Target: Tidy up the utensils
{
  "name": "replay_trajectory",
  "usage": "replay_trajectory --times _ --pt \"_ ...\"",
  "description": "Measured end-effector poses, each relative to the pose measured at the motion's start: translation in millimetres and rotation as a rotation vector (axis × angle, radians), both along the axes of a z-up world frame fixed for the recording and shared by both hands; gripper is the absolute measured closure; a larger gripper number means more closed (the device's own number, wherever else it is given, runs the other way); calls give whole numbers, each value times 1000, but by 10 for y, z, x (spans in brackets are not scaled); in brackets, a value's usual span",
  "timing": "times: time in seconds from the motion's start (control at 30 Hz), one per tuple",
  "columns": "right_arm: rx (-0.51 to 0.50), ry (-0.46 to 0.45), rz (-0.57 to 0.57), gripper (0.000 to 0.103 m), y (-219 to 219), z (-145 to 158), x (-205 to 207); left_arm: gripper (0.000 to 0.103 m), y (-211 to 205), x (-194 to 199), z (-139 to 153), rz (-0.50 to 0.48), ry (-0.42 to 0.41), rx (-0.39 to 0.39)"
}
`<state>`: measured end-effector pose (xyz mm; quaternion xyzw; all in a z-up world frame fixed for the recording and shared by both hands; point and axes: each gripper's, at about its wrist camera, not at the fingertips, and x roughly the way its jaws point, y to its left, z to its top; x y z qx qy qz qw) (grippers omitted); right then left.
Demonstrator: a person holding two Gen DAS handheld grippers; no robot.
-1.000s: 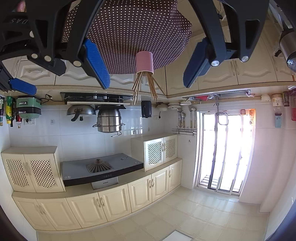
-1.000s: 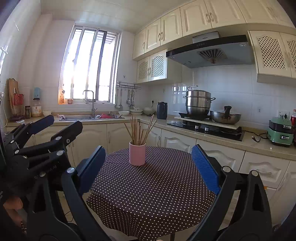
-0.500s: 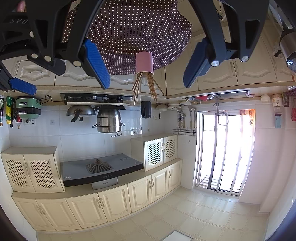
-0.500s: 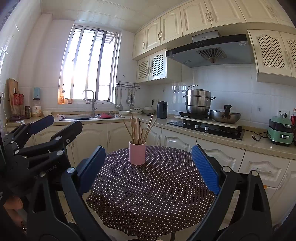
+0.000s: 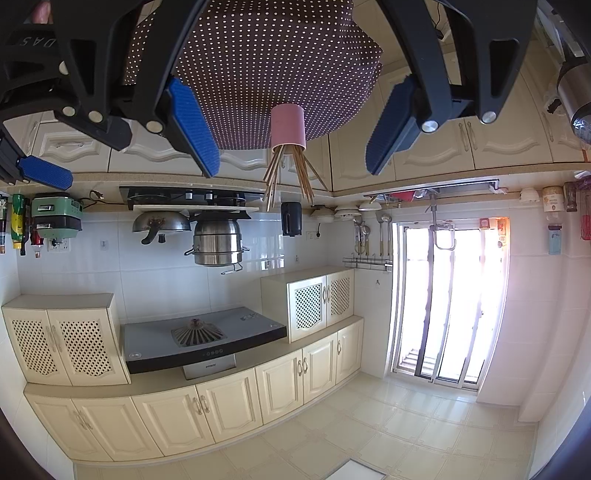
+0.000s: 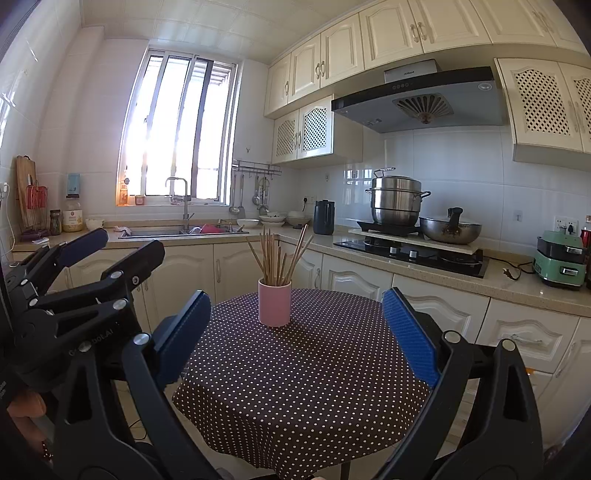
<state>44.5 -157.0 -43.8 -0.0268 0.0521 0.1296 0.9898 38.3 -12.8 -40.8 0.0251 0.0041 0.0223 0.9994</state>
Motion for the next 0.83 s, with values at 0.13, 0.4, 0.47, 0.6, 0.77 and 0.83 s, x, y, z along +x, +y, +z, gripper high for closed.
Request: replay_trajectory --times 0.13,0.4,0.47,0.6,0.77,0.83 --pt "1 2 0 11 12 -22 -15 23 15 -12 -29 0 1 1" --pt "6 7 5 11 27 -53 4 23 30 10 -23 1 5 1" --pt "8 8 8 11 34 -71 19 23 34 20 -27 4 7 3" --pt "14 32 30 10 54 -111 159 23 63 98 -58 19 17 0" --pt "25 72 43 10 105 -212 386 23 113 334 -123 26 71 -19" --pt "26 99 47 10 129 -270 510 23 147 470 -186 33 118 -31"
